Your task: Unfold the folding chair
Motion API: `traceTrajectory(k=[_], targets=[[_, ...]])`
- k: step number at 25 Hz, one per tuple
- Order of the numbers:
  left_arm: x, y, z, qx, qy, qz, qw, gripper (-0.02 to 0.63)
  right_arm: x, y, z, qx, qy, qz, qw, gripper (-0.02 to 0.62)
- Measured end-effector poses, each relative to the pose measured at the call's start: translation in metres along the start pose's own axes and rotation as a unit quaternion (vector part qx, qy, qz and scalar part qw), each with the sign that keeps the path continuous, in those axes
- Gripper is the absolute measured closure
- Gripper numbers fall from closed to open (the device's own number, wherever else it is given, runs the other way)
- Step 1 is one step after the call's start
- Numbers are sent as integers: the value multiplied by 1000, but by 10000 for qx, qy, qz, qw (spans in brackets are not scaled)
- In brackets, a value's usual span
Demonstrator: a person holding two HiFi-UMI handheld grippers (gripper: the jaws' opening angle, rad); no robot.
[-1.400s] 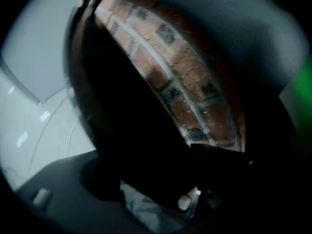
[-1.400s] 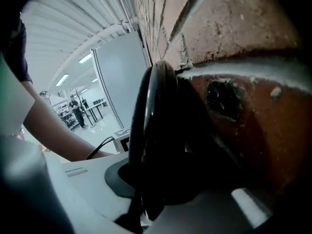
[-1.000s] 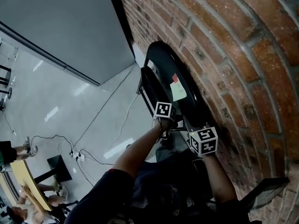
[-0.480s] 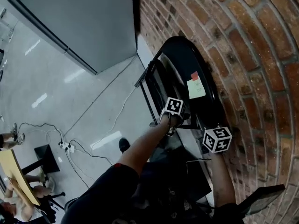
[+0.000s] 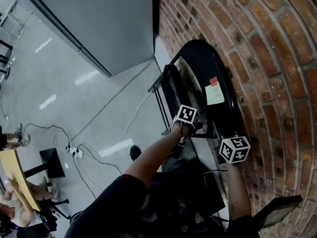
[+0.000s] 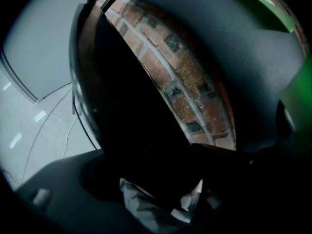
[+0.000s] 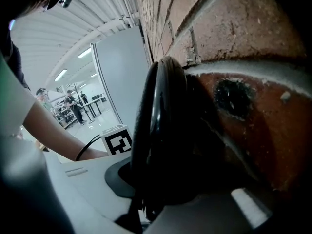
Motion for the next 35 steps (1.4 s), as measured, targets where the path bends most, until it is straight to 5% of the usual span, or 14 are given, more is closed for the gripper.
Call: traceTrajectory(k=[13, 35], targets=[[13, 23, -16, 37, 561, -120, 9983, 149, 0, -1, -2, -39, -52, 42, 10000, 522], [49, 47, -37, 235, 257, -459, 9983, 133, -1, -6, -8, 110, -369, -63, 9992, 511]])
Point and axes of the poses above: the fingertips, and each gripper's own axes: y backward along the fingers, x to its left, z out of its top, the point moved 9 cm from there along y, backward along the fingers, and after that the axes turned 11 degrees about -x, right-handed, at the moved point
